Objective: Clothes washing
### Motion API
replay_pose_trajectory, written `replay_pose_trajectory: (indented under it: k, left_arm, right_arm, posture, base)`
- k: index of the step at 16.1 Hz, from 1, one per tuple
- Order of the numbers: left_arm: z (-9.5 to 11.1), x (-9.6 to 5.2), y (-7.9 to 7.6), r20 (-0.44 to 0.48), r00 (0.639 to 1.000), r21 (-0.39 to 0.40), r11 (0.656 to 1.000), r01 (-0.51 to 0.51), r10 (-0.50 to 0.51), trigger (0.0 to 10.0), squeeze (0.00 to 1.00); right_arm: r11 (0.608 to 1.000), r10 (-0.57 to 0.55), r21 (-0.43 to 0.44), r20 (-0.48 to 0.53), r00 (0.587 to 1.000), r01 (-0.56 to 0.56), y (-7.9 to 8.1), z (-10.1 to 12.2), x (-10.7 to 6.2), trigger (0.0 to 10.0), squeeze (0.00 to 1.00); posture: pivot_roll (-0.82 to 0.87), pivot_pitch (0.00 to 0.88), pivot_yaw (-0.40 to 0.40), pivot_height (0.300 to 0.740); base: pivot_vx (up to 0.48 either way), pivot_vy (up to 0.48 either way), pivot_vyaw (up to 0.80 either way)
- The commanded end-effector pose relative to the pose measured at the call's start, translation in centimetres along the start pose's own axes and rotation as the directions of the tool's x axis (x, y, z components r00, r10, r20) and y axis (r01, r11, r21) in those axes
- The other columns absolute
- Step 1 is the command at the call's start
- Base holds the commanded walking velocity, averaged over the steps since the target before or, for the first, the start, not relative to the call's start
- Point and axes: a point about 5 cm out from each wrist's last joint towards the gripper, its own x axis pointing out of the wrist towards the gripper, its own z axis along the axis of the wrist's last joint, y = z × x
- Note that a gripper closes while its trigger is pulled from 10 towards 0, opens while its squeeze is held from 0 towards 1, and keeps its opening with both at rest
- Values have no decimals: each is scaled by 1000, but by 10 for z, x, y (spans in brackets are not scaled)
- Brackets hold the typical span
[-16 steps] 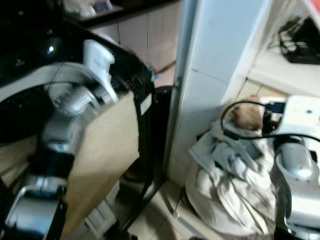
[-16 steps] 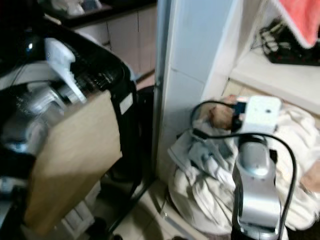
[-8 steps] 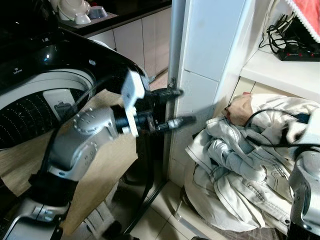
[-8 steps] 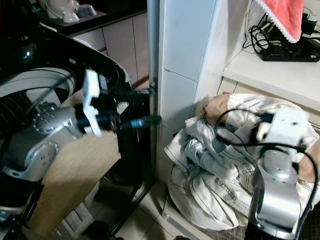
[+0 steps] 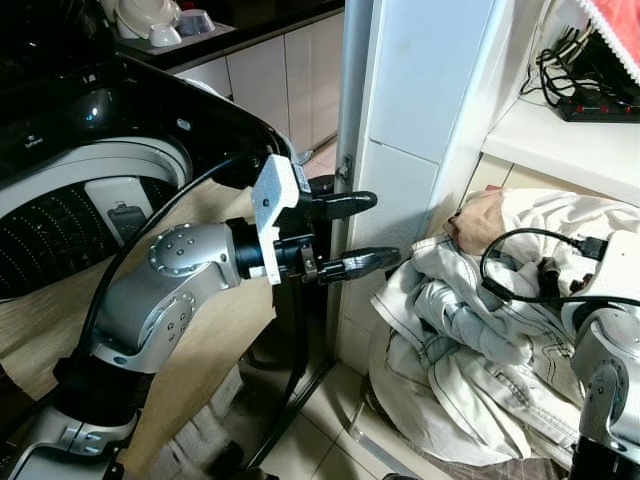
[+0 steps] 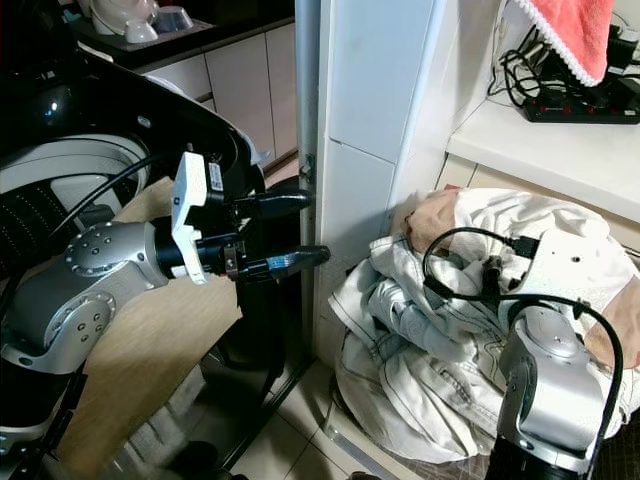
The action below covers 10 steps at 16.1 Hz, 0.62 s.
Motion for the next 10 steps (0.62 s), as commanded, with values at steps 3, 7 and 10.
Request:
replay_pose_trajectory:
  k: [3,7,10]
  left_arm:
    - [1,-2,-2,-12,1000,6,1000,-8,8,10000,0]
    - [2,-2,-2,-16,1000,1,1000,-8,8,10000,0]
    - [2,-2,-2,-17,1000,-2,1000,-5,5,10000,0]
  right_arm:
    - [1000,14,28,-18,1000,-13,4,-2,1,0,0]
    - [999,14,47,-14,1000,-14,4,0,1,0,0]
    - [998,15,58,-13,1000,-14,4,0,1,0,0]
  posture:
    - [-122,0,13,740]
    - [-122,0,14,740]
    - [-123,0,13,740]
  base:
    - [0,0,0]
    - [0,0,0]
    - [0,0,0]
